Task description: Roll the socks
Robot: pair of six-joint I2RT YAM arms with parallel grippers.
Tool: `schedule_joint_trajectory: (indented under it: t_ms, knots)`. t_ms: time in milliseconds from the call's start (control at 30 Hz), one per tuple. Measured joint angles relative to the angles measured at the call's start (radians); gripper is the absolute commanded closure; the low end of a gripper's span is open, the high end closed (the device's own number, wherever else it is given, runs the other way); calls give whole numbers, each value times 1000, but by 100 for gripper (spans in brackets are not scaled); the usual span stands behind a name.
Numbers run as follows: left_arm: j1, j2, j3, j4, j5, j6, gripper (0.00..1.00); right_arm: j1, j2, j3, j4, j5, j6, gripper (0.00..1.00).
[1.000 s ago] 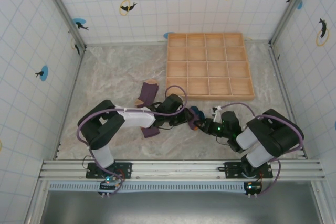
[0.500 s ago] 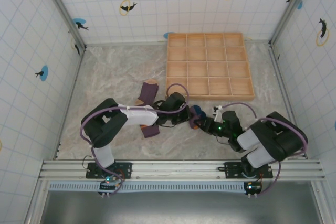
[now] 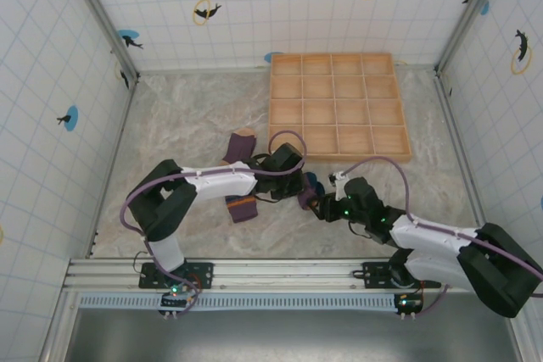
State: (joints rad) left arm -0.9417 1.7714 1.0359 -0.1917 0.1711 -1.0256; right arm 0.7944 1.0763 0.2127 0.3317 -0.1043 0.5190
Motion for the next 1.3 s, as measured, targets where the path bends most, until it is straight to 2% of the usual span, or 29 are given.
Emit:
schedule_joint_trajectory:
  t_ms: [233, 467, 700, 967, 1167, 1300]
  knots:
    - [8, -16, 2, -64, 1, 9, 100, 214, -40, 9, -41, 241, -236, 35]
    - [15, -16, 2, -66, 19, 8, 100, 364, 2, 9, 66, 430, -455, 34]
    - [22, -16, 2, -66, 32, 8, 100, 392, 137, 9, 196, 507, -576, 36]
    - [27, -16, 2, -67, 45, 8, 100, 398, 290, 13, 298, 575, -636, 38]
    - [27, -16, 1, -66, 48, 9, 100, 412, 350, 15, 339, 639, -639, 46]
    - [32, -16, 1, -65, 50, 8, 100, 422, 390, 25, 358, 681, -622, 57]
